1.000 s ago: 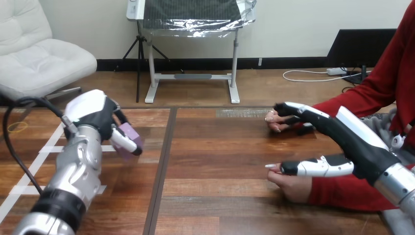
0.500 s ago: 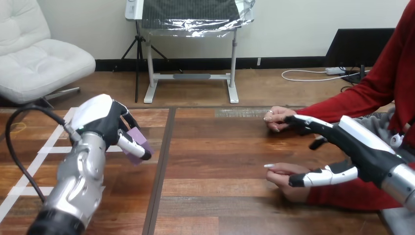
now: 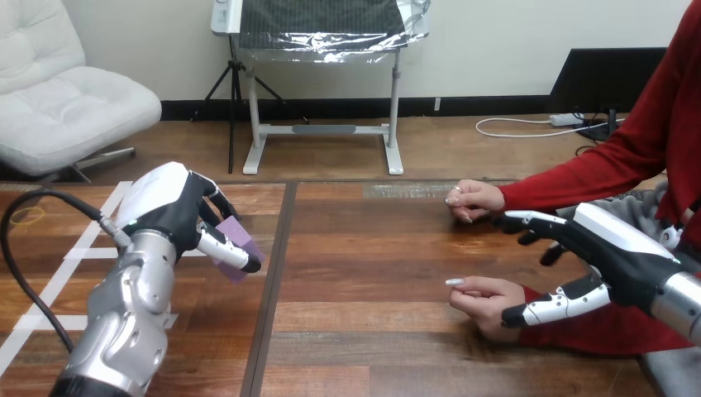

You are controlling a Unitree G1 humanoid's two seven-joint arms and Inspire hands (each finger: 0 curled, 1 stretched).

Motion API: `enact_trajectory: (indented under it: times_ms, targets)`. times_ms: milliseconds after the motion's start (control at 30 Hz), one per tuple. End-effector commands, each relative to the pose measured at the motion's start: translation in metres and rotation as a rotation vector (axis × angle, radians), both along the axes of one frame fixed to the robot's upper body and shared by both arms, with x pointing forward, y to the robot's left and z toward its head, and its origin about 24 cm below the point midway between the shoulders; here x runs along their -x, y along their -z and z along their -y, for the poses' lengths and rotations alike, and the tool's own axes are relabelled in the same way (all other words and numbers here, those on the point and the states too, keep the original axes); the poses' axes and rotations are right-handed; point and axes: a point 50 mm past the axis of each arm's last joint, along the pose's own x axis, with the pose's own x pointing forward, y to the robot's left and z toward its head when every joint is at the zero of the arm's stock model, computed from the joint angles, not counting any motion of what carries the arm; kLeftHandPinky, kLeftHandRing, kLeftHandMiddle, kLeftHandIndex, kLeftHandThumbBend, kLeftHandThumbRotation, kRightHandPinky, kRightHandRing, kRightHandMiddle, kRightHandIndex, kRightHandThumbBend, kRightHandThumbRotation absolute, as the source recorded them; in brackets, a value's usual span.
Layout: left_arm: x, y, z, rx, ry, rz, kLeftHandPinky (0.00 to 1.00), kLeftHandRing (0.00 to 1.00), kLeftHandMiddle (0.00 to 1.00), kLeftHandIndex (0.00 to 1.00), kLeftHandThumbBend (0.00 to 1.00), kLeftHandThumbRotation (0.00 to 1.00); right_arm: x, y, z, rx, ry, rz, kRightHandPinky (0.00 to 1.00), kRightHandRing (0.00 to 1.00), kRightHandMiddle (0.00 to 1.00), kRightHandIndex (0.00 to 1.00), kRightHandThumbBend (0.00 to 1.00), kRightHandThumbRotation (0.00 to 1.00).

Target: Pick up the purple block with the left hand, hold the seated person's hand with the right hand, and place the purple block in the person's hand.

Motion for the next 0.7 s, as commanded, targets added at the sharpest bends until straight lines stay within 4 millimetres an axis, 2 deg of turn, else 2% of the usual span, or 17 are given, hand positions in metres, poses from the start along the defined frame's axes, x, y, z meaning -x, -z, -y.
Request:
enact_trajectory:
  times_ms: [0,667]
  targets:
    - [-0.003,-0.078,-0.001,0.006,0.042,0.275,0.28,0.35,0.42,0.43,0.81,0.00,-0.037,-0.056,-0.001,0.109,-0.034,0.125,0.68,0.85,0.88,0.89,1.00,0.38]
    - [0.006,-0.089,0.002,0.061,0.072,0.285,0.26,0.33,0.41,0.43,0.80,0.00,-0.047,-0.045,0.006,0.190,0.012,-0.036,0.70,0.83,0.86,0.86,1.00,0.31]
